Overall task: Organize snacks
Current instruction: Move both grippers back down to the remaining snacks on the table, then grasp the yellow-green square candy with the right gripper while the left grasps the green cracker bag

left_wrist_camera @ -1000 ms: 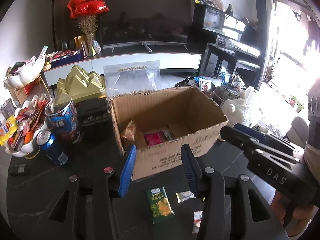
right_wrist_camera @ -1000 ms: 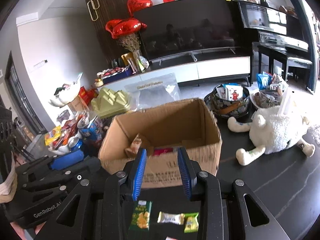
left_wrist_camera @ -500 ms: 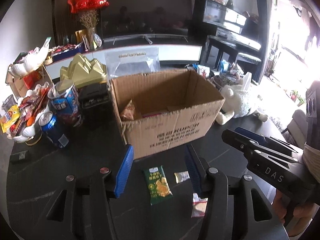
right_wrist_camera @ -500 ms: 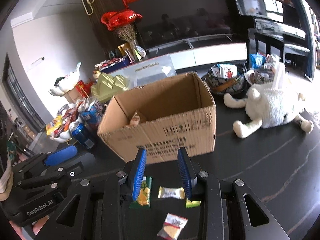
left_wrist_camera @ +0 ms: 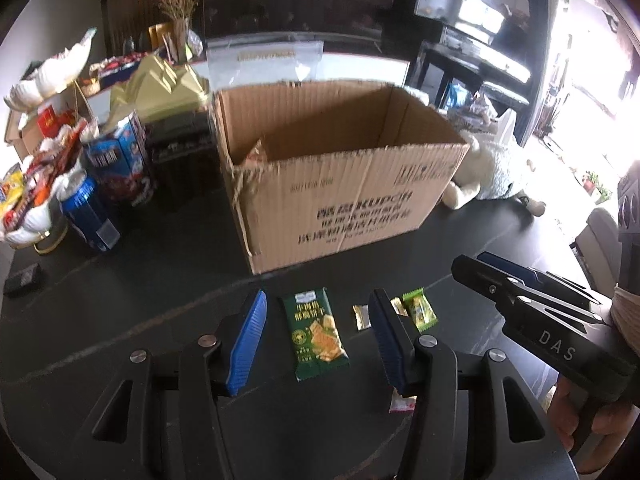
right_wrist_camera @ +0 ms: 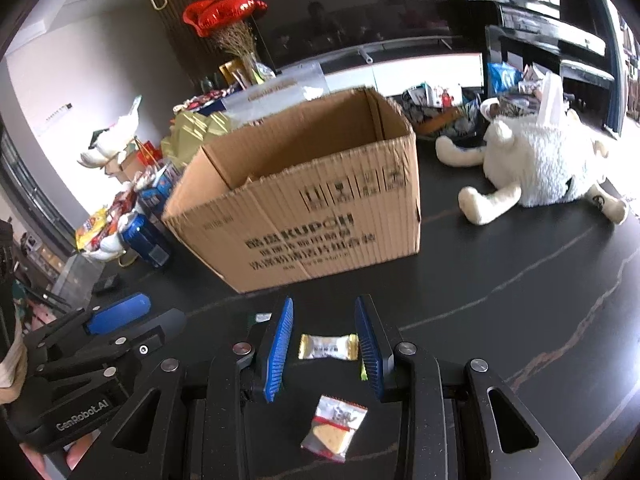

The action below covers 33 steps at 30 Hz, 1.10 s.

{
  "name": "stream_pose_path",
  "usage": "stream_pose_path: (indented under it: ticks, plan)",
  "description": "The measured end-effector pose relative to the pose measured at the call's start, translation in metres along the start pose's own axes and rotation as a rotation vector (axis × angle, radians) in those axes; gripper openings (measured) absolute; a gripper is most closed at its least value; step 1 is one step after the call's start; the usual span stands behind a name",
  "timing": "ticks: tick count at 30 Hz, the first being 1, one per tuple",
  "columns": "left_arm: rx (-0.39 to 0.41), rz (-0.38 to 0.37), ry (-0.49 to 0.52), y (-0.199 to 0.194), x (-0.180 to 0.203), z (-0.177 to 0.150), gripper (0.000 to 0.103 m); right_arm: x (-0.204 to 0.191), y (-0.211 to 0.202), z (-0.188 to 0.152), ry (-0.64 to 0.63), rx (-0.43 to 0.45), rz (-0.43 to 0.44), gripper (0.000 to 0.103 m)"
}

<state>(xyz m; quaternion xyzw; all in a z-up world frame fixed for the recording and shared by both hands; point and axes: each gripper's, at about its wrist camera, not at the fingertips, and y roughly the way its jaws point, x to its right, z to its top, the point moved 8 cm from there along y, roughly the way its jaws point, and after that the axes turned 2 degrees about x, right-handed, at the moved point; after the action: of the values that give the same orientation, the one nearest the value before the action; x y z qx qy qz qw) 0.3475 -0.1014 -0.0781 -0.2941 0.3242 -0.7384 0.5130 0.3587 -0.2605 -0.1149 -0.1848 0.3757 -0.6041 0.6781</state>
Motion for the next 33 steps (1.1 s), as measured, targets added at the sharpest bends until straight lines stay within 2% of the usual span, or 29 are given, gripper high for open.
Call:
stream_pose_path:
  ticks: [21,33]
  plan:
    - [-0.143,-0.01,-0.035,0.056,-0.008,-0.033,0.054,0.03,0.05,-0.036,0.069,-0.152,-0.047,0.034]
    - [-0.21,-0.034,-0.029,0.081,-0.005,-0.049,0.054,0.04,0.067,-0.05,0.088,-0.196,-0.06,0.034]
